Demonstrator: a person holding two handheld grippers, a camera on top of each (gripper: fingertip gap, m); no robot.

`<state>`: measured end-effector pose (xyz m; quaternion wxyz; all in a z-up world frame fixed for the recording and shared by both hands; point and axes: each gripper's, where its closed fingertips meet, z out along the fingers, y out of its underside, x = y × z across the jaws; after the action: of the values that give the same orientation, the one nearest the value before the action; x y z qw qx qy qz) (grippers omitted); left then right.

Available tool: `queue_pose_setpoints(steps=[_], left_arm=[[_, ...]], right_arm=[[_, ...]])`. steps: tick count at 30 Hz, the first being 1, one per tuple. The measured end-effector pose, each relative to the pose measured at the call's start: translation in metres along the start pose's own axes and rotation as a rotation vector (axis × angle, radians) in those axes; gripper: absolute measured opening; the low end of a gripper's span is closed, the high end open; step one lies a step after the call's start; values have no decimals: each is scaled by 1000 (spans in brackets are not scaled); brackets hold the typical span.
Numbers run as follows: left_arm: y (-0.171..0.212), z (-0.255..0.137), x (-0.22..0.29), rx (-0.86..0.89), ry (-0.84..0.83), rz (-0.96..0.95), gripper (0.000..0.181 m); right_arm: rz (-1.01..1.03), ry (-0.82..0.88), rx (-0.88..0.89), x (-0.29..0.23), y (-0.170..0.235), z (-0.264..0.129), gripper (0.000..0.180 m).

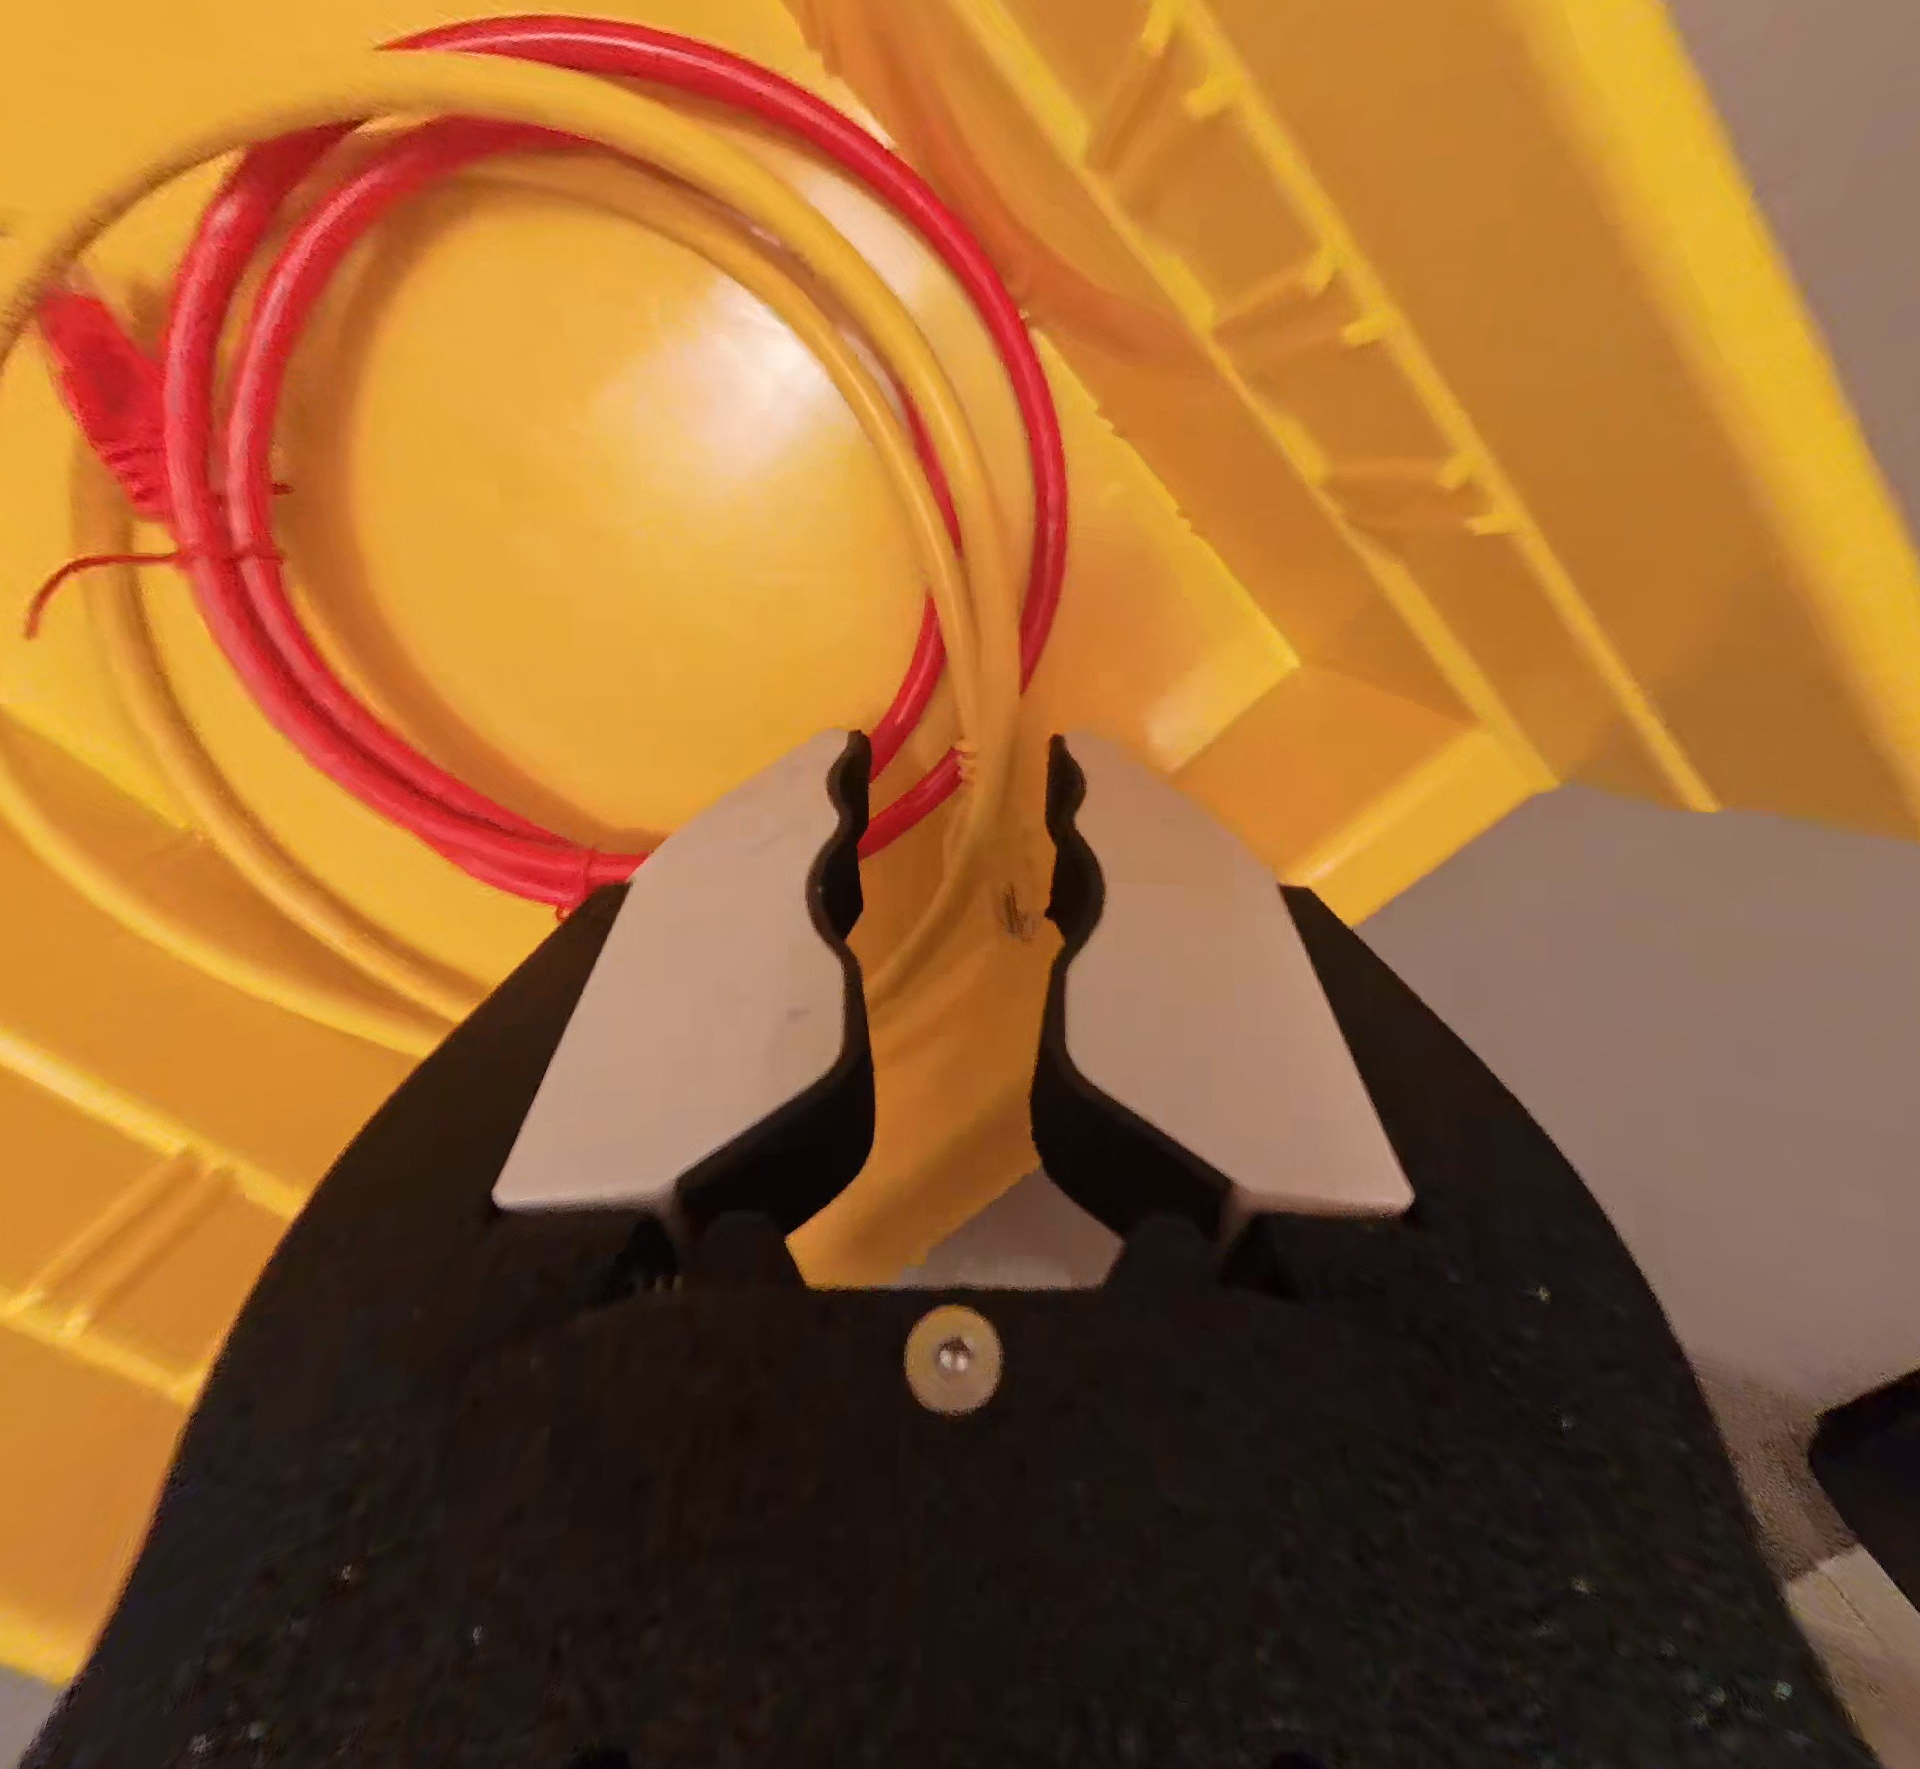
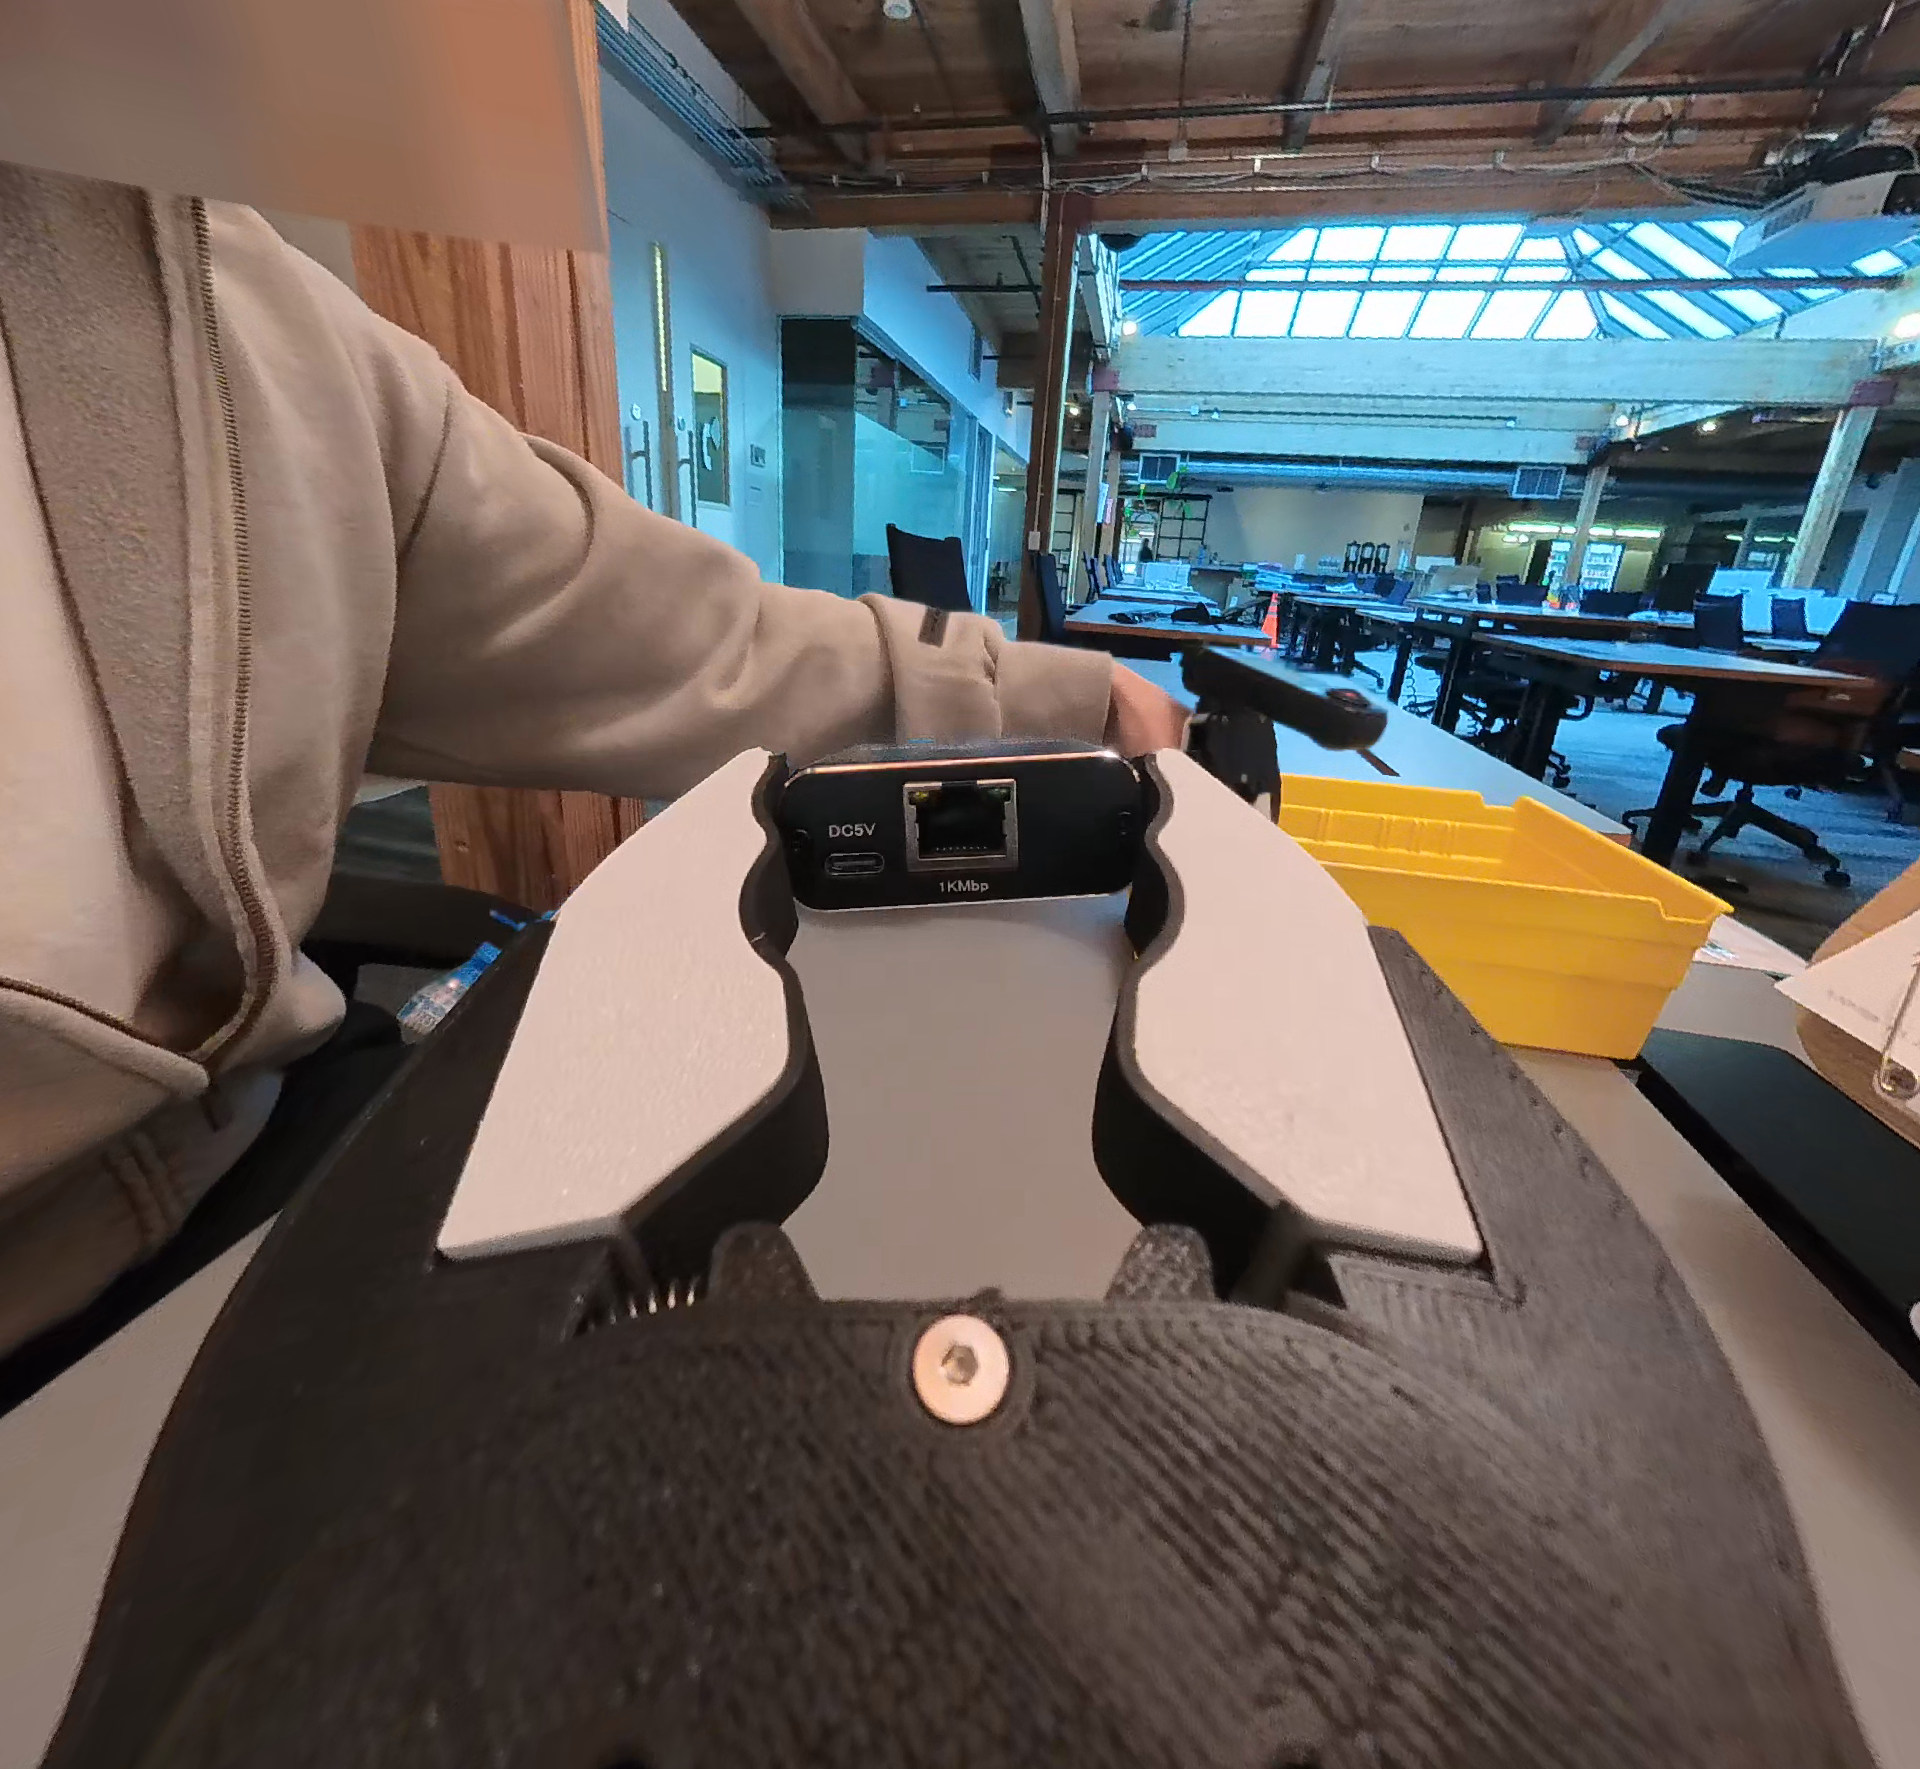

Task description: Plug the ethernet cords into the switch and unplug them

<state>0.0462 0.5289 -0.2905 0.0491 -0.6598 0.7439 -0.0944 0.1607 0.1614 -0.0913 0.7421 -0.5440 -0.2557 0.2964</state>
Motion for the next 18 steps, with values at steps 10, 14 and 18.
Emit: queue_pose_setpoints(steps=[10,14,18], left_arm=[[-32,-43,-5,256,-50,-13,5],[-38,-74,-2,347,-66,-19,5],[-29,-58,1,261,-90,-5,5]], right_arm=[[1,6,-9,1,2,-2,64],[-9,2,-12,0,0,-1,64],[-14,-15,-12,-4,-1,2,63]])
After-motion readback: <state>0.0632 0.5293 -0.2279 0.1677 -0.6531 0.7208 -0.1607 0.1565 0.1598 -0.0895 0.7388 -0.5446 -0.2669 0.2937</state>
